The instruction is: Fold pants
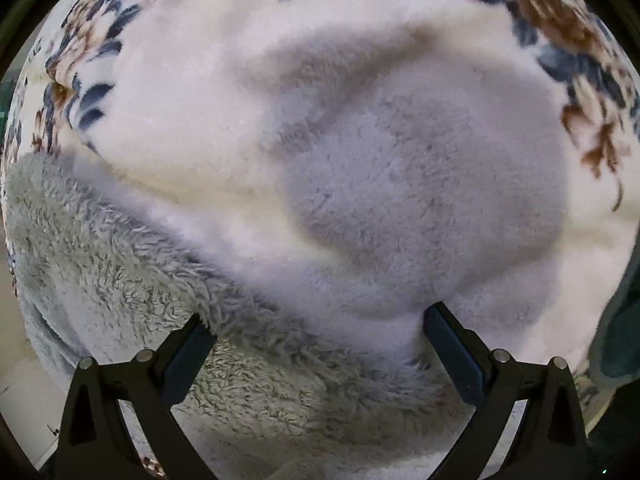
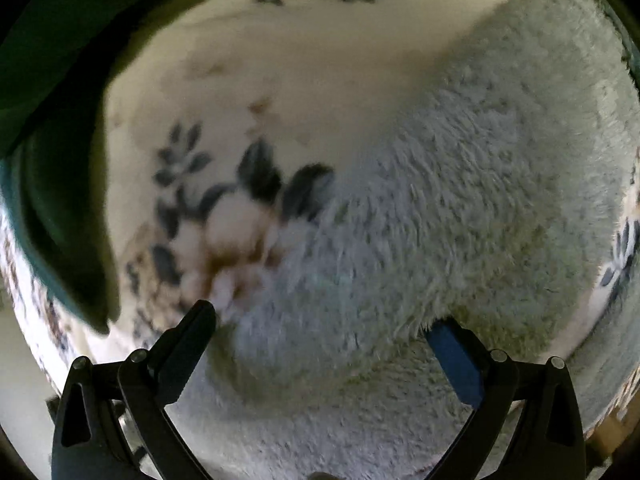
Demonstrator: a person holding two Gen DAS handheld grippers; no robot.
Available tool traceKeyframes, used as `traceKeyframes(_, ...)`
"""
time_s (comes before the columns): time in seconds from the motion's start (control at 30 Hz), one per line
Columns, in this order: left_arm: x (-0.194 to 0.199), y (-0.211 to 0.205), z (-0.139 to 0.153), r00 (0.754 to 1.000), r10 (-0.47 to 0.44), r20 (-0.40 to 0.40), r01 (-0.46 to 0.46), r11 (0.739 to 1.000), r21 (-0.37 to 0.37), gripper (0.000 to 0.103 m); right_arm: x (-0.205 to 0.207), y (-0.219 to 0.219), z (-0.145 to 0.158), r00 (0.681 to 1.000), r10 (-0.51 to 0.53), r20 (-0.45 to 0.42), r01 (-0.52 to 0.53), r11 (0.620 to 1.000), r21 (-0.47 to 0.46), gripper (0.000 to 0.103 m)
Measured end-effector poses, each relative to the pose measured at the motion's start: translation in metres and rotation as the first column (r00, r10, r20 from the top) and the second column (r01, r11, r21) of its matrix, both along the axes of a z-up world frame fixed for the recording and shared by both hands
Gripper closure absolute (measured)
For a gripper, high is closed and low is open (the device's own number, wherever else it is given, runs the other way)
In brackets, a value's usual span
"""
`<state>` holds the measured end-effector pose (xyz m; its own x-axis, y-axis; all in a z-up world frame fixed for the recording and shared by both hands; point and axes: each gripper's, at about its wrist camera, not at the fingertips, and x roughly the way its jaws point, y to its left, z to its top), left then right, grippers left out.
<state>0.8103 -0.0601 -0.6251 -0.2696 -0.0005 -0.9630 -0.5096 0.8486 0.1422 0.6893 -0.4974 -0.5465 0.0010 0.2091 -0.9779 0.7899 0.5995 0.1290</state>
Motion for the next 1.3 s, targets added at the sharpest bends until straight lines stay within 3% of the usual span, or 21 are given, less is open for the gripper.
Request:
traceKeyframes(0.17,-0.003,-0.02,0.015,0.995,-0.095,-0.009,0.095,0.995,0.025,0.0,0.015,0.0,-0.02,0.999,0.003,-0.032,-0.004,1.0,-0.007,0.0)
traceKeyframes(0.4,-0.009,-0.042,0.017,0.983,-0.179,0.026,0.18,0.984,-0.017,0.005,0.0,0.017,-0.034,0.998,0.016,-0.053,-0.016,1.0,0.007,0.021)
traceKeyframes(0.5,-0.018,-0.046,0.033,0.976,-0.207,0.063,0.208,0.978,-0.018,0.022,-0.006,0.023,-0.038,0.999,0.031,-0.039,-0.03,0.999,0.031,0.034)
traceKeyframes(0.67,-0.041,-0.04,0.071,0.967,-0.23,0.112,0.235,0.971,-0.04,0.066,-0.024,0.033,-0.042,0.998,0.059,0.004,-0.059,0.996,0.065,0.064)
traceKeyframes(0.73,-0.051,-0.043,0.087,0.962,-0.233,0.144,0.245,0.967,-0.075,0.078,-0.029,0.033,-0.041,0.998,0.063,0.023,-0.065,0.995,0.077,0.079)
traceKeyframes(0.77,-0.052,-0.04,0.096,0.96,-0.231,0.156,0.247,0.965,-0.089,0.088,-0.031,0.036,-0.039,0.997,0.07,0.032,-0.072,0.994,0.079,0.081)
traceKeyframes(0.87,-0.079,-0.046,0.117,0.954,-0.223,0.202,0.252,0.958,-0.135,0.096,-0.035,0.062,-0.015,0.991,0.122,0.064,-0.124,0.991,0.039,0.087)
traceKeyframes(1.1,-0.168,-0.034,0.172,0.936,-0.118,0.331,0.214,0.939,-0.27,0.097,-0.057,0.093,0.019,0.971,0.205,0.123,-0.199,0.978,-0.061,0.09)
traceKeyframes(1.2,-0.221,-0.019,0.206,0.924,-0.063,0.377,0.201,0.919,-0.339,0.098,-0.106,0.095,0.044,0.966,0.208,0.152,-0.196,0.977,-0.087,0.091)
traceKeyframes(1.3,-0.295,0.033,0.216,0.905,-0.008,0.426,0.197,0.895,-0.4,0.097,-0.172,0.086,0.069,0.962,0.208,0.177,-0.193,0.976,-0.099,0.091)
